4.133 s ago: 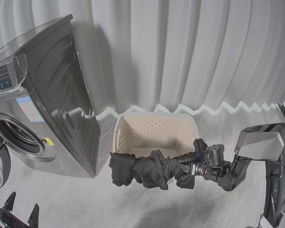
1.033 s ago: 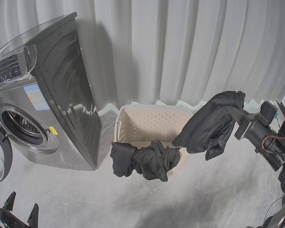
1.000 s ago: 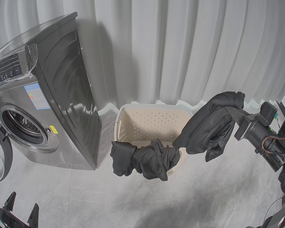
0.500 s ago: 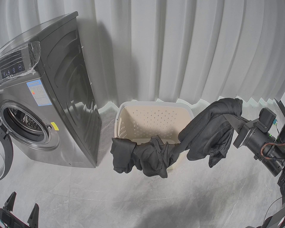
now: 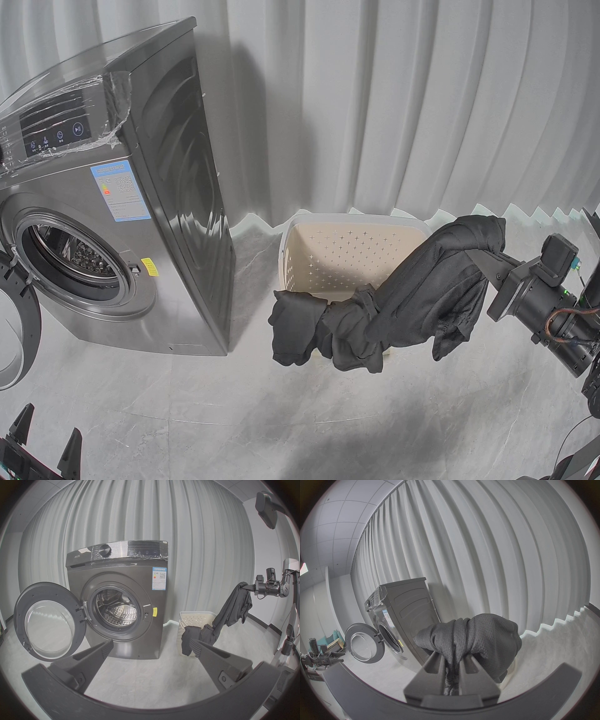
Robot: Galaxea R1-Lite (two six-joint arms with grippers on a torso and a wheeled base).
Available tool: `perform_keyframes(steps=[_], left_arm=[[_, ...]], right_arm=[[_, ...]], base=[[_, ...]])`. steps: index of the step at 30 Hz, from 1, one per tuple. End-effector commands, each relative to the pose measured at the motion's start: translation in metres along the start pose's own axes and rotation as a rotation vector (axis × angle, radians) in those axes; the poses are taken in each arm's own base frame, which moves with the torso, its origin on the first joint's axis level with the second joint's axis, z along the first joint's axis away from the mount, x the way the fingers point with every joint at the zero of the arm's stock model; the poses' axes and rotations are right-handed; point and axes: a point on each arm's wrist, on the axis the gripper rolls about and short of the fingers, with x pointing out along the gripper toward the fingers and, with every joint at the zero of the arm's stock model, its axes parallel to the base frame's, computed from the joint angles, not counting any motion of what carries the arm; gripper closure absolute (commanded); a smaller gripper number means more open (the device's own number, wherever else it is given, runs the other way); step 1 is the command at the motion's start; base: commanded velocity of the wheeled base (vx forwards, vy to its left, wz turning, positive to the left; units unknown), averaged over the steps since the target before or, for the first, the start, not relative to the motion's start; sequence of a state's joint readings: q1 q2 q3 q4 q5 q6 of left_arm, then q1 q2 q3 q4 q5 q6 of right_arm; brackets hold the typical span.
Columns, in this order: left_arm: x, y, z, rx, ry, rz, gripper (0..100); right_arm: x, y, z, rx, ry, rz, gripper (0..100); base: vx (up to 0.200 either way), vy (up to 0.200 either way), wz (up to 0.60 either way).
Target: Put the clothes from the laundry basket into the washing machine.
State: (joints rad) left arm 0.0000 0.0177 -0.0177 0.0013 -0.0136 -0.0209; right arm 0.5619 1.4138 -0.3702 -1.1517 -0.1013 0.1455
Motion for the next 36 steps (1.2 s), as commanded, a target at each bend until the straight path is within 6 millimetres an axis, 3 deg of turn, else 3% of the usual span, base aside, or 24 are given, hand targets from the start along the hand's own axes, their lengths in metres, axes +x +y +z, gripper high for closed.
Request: perform_keyframes(steps=[1,22,28,36], left_arm=[[0.0,0.0002,-0.0049,-0.001,0.0,0.0,0],[0.0,0.0001,-0.0049,-0.001,0.0,0.001,0],[0.0,0.0001,-0.0049,-0.001,0.0,-0.002,0],[0.0,0.0001,-0.0049,-0.002,0.0,-0.002,0]], right_arm=[[-0.0001,0.0019,-0.0012,0.001,0.005,0.008,100],[0.0003,0.0061,-0.0042,0.019,0.018,0.028,100],[0.0043,0.0063,-0.0033,0.023,0.003,0.019,100],[0.0056,0.004,-0.0043,0.047,0.003,0.01,100]], base=[[0.0,0.2,0.0],[0.0,0.2,0.0],[0.0,0.0,0.0],[-0.2,0.0,0.0]])
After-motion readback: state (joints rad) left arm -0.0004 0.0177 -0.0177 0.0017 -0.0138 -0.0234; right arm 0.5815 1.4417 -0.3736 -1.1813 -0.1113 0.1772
